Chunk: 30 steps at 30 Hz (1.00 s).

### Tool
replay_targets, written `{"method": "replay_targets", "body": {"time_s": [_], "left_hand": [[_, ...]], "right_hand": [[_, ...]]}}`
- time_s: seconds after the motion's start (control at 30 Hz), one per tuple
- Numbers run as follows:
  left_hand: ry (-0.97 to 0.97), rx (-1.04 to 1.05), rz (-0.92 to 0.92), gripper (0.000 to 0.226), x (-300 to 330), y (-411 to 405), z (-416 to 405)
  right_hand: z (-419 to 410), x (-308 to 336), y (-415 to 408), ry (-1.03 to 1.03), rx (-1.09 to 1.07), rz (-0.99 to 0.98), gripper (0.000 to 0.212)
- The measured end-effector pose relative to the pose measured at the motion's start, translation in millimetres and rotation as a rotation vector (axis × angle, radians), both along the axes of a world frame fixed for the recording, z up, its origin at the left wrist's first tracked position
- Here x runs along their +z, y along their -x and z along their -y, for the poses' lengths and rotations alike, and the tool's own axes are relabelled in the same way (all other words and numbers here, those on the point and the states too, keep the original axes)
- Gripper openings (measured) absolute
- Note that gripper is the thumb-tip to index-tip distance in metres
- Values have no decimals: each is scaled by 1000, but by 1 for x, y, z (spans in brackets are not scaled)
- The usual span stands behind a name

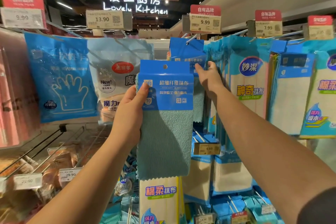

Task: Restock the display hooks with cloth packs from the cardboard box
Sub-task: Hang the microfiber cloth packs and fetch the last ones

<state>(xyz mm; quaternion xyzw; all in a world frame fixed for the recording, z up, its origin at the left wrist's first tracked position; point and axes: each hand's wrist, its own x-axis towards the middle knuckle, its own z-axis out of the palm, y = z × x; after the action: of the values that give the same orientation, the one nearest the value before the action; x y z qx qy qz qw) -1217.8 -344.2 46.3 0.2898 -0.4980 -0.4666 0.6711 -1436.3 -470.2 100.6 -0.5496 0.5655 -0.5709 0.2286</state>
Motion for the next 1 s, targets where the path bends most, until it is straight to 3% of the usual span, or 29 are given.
{"method": "replay_targets", "body": {"time_s": [0.13, 0.23, 0.3, 0.4, 0.47, 0.63, 1.0], "left_hand": [[-13, -2, 23, 17, -1, 3, 7], [-12, -11, 29, 16, 0, 11, 14], [-10, -19, 52, 16, 1, 19, 17], [-5, 5, 121, 19, 6, 33, 21], [3, 61, 218, 21, 11, 41, 23], [49, 78, 352, 34, 28, 58, 34], [38, 141, 369, 22, 52, 61, 57]], "right_hand": [[-52, -30, -13, 97, 92, 194, 47], [-92, -60, -22, 101, 320, 363, 65], [-100, -72, -24, 74, 369, 312, 66], [-97, -76, -24, 70, 342, 253, 34], [-94, -71, -20, 122, 298, 235, 34], [-75, -47, -3, 207, 253, 352, 20], [-51, 0, 12, 256, 249, 399, 28]]}}
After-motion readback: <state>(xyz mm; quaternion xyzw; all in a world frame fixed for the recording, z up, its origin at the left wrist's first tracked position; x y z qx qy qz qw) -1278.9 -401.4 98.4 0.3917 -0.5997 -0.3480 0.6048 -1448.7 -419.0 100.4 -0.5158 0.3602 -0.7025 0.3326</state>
